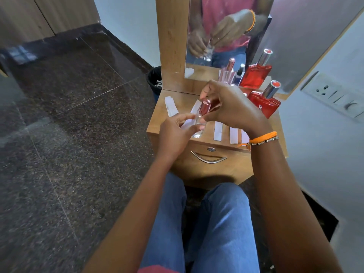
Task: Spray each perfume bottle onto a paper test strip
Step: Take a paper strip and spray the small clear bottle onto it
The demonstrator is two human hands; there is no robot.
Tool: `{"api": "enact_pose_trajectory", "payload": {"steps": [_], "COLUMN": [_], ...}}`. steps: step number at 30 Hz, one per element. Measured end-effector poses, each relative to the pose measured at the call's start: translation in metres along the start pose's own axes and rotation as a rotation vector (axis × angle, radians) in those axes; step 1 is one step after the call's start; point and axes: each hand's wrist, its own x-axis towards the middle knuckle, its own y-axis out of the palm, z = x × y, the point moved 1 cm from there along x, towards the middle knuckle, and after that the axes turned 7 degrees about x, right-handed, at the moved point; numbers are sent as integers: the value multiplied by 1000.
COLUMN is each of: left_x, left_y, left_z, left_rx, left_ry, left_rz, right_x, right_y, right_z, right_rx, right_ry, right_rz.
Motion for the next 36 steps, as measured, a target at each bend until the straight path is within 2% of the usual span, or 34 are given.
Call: {"api": "enact_pose_trajectory", "payload": {"steps": [3, 8, 15, 20, 24, 26, 32, 36], "left_x": [-3, -8, -18, -21, -24, -25, -26, -22], "left_y": [3, 9, 19, 20, 24, 27, 27, 23], "left_z": [1, -4, -11, -19, -22, -22, -27, -24], "left_rx": [-4, 17, -5, 1, 45, 88, -8, -88], "left_ry": [8, 2, -68, -61, -5, 27, 47, -5], "left_rz": [-2, 10, 32, -49, -118, -156, -29, -9], "right_x": [-9, -28, -40, -50, -52, -51, -50, -57], "right_y": [6, 31, 31, 46, 56, 57, 52, 50], "right_z": [-13, -33, -37, -41, -46, -49, -61, -67], "right_rx": [204, 642, 1032, 1003, 902, 863, 1128, 1136], "right_ry": [-4, -30, -51, 47, 65, 51, 90, 124], "right_rz": [-90, -335, -440, -488, -375, -381, -438, -411]}}
